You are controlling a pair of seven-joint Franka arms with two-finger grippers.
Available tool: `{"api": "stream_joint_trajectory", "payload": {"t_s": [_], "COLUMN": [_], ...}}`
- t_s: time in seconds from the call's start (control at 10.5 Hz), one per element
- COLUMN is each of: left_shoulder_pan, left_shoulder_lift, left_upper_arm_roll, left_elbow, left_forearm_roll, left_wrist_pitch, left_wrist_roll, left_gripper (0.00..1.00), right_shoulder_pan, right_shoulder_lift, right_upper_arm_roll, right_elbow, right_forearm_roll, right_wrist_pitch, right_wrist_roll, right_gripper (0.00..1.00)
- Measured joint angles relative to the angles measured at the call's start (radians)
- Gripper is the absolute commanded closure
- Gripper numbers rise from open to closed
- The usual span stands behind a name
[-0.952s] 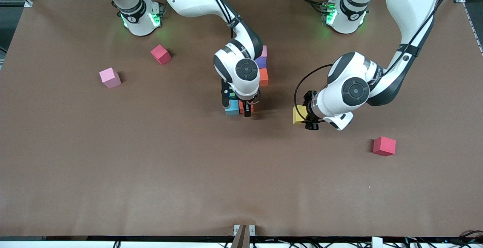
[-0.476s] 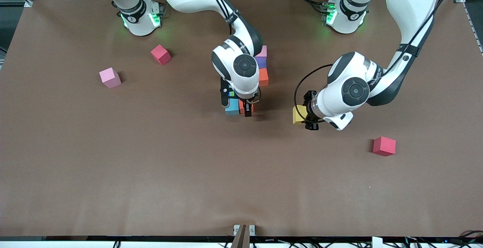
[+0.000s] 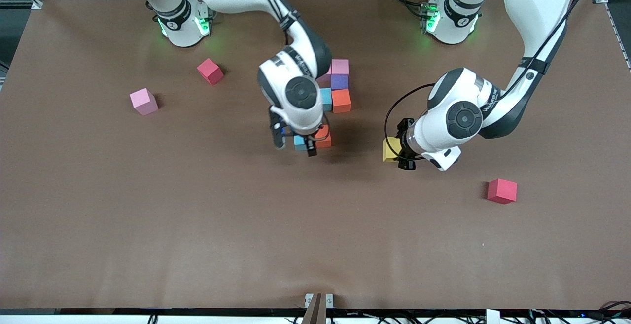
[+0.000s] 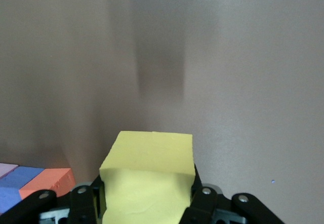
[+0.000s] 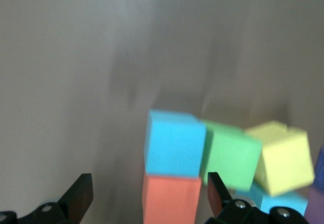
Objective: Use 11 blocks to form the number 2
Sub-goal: 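Withdraw the right gripper while the left gripper lowers the yellow cube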
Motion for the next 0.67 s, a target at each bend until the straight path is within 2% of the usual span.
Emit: {"api": "stream_joint_trajectory", "payload": {"t_s": [0.48, 0.67], "left_shoulder_pan": [-0.025, -0.045], "left_shoulder_lift": [0.024, 0.039], "left_upper_arm_roll": [-0.018, -0.019], "left_elbow": [-0.010, -0.013], "left_forearm_roll": [0.000, -0.003], "left_wrist_pitch": [0.023, 0.054], "left_wrist_roll": [0.003, 0.003], "left_gripper": [0.62, 0.62], "right_shoulder_pan": [-0.271, -0.365], "right_shoulder_lift": [-0.076, -0.088], "right_upper_arm_roll": [-0.006, -0.014], "right_elbow": [0.000, -0.001], "right_forearm_roll": [-0.008, -0.048], "right_wrist_pitch": [-0.196, -0.241], "right_wrist_roll": [-0.592, -0.834], "right_gripper": [0.00, 0.00]}}
